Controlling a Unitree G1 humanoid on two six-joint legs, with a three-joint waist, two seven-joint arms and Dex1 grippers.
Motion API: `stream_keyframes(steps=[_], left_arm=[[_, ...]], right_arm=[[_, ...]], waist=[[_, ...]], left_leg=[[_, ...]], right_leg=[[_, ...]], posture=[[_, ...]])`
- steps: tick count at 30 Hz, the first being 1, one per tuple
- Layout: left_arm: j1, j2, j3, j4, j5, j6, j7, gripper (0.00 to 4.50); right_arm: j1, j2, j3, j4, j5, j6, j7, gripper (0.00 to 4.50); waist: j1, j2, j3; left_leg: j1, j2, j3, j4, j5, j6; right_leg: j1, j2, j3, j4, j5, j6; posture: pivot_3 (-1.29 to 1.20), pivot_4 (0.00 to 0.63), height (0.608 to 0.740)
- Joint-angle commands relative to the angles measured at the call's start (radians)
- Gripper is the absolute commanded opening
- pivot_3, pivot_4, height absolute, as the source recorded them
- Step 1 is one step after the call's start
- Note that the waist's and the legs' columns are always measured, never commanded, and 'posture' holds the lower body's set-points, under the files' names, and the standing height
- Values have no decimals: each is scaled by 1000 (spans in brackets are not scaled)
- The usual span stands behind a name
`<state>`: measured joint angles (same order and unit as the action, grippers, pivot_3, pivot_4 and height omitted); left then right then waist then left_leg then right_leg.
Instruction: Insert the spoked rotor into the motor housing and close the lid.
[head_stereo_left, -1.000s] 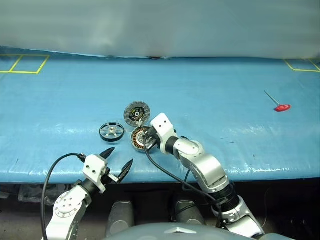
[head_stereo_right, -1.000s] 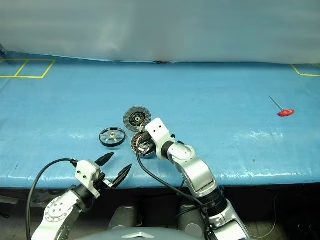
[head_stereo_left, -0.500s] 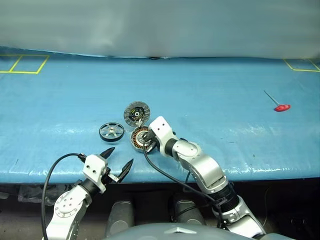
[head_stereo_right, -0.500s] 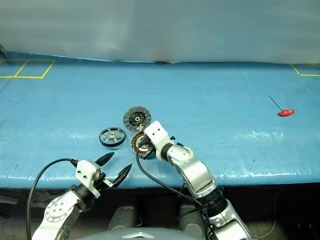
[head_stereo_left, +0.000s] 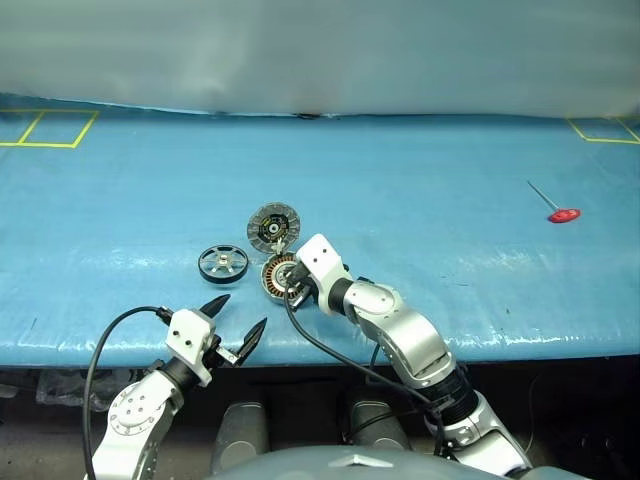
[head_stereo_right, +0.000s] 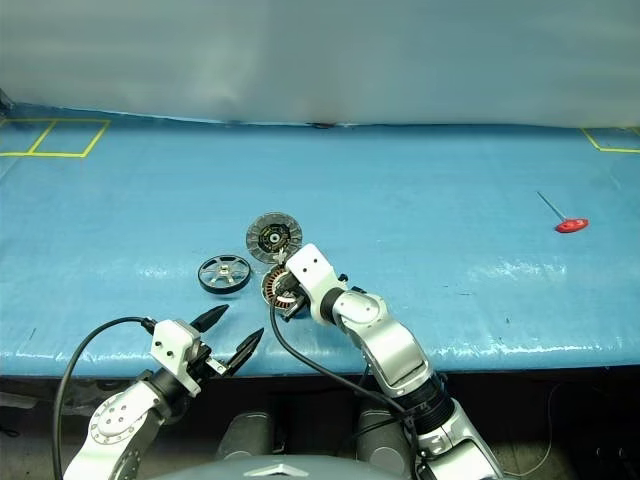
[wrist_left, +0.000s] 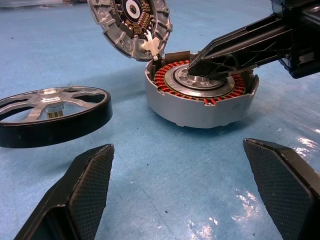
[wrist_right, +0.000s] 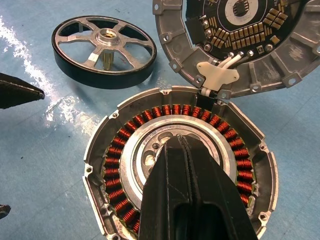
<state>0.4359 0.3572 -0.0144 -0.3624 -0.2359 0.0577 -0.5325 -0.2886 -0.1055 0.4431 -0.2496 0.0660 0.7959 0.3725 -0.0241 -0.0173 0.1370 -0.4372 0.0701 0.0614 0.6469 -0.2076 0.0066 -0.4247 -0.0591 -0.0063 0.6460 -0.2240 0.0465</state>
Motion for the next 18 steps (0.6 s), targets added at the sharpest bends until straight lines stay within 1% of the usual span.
stream_keyframes(steps=[1, 18], left_arm=[[-1, 4, -1, -27, 1, -9, -1, 4500], [2, 3, -4, -23, 3, -10, -1, 4500]], right_arm=[[6, 5, 7, -29, 16, -6, 16, 20], [20, -3, 18, -41, 24, -1, 47, 20]], waist=[[0, 0, 0], [-2, 0, 0]], left_leg=[[0, 0, 0, 0, 0, 0], [0, 0, 0, 0, 0, 0]], right_leg=[[0, 0, 0, 0, 0, 0], [0, 0, 0, 0, 0, 0]], posture=[[0, 150, 740], [0, 150, 740]])
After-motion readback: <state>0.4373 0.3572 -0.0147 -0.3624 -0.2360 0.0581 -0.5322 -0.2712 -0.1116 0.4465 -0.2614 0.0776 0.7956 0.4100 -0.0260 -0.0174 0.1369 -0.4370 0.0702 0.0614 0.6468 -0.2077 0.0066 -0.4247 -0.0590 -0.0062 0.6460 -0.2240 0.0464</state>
